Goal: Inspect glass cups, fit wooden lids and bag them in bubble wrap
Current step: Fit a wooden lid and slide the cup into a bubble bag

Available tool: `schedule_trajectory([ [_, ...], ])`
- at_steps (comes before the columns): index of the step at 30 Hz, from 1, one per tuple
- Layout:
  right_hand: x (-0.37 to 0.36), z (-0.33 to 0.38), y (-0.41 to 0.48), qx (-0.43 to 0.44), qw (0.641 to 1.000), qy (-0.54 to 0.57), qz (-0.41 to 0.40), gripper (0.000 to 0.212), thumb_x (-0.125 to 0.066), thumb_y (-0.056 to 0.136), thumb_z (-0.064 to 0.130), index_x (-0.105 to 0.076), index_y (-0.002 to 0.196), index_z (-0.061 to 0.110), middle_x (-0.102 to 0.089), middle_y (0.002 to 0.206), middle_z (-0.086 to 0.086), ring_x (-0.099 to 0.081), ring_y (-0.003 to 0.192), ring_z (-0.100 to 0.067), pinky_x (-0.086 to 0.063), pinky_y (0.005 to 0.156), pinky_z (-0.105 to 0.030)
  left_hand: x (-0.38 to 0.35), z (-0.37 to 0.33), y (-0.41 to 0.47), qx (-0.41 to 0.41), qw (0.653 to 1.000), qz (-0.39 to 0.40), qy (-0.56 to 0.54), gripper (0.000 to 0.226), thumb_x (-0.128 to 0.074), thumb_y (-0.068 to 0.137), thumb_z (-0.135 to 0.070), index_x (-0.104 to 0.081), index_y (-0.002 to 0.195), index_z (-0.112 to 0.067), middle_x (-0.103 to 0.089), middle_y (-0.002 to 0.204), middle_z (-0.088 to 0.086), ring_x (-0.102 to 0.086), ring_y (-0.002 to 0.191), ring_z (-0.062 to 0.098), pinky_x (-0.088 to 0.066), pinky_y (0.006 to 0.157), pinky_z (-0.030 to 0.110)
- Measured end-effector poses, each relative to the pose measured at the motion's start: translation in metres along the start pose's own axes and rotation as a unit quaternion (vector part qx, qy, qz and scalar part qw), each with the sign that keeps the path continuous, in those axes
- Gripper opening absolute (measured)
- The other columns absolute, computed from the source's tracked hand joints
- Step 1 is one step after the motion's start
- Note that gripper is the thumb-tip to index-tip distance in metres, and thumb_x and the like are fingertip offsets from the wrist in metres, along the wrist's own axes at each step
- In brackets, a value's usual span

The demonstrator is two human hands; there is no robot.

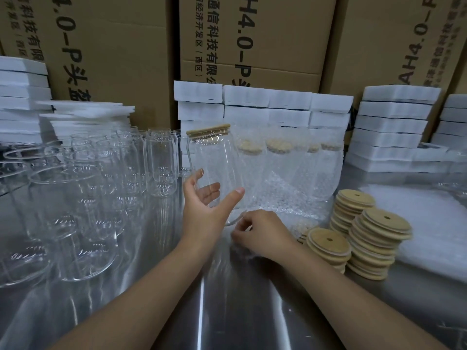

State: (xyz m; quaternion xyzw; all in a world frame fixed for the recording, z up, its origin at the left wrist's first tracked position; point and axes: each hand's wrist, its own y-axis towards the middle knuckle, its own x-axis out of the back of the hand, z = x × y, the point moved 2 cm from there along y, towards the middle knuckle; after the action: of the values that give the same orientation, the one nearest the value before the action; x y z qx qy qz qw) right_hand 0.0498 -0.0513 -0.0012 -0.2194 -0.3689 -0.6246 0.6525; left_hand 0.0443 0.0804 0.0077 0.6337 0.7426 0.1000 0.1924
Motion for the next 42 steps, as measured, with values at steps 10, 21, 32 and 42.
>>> schedule_trajectory([
  [10, 0.012, -0.006, 0.005, -0.087, 0.988, 0.119, -0.044, 0.023, -0.054, 0.089, 0.027, -0.056, 0.07, 0.013, -0.056, 0.067, -0.005, -0.053, 0.062, -0.017, -0.041, 0.056, -0.024, -0.004, 0.002, -0.003, 0.02, 0.999, 0.028, -0.01, 0.081, -0.078, 0.048, -0.058, -0.035, 0.116, -0.052, -0.061, 0.115, -0.007, -0.063, 0.113, 0.014, -0.051, 0.098, 0.049],
  [21, 0.021, 0.008, -0.001, -0.09, 0.932, 0.342, -0.079, 0.015, -0.055, 0.085, 0.015, -0.063, 0.079, 0.005, -0.059, 0.061, -0.005, -0.056, 0.048, -0.011, -0.047, 0.047, -0.022, -0.002, 0.009, -0.002, 0.011, 0.999, 0.044, 0.024, 0.088, -0.08, 0.056, -0.048, -0.032, 0.13, -0.046, -0.055, 0.117, -0.012, -0.053, 0.112, -0.003, -0.047, 0.091, 0.026],
  [32, 0.02, 0.017, -0.011, 0.042, 0.963, 0.228, -0.135, 0.065, -0.045, 0.066, 0.08, -0.041, 0.116, 0.038, -0.057, 0.101, 0.017, -0.06, 0.088, -0.004, -0.049, 0.072, -0.023, -0.007, 0.008, -0.006, -0.021, 0.986, 0.141, 0.082, 0.099, -0.072, 0.056, -0.061, -0.014, 0.135, -0.051, -0.038, 0.141, -0.006, -0.037, 0.133, 0.005, -0.042, 0.092, 0.017],
  [42, 0.025, 0.012, -0.008, 0.01, 0.948, 0.236, -0.213, 0.073, -0.071, 0.057, 0.067, -0.038, 0.115, 0.037, -0.058, 0.097, 0.019, -0.053, 0.092, 0.004, -0.042, 0.074, -0.019, -0.007, 0.002, -0.007, -0.042, 0.99, 0.117, 0.067, 0.065, -0.067, 0.071, -0.034, -0.039, 0.129, -0.044, -0.046, 0.132, -0.014, -0.04, 0.124, -0.009, -0.033, 0.094, 0.008],
])
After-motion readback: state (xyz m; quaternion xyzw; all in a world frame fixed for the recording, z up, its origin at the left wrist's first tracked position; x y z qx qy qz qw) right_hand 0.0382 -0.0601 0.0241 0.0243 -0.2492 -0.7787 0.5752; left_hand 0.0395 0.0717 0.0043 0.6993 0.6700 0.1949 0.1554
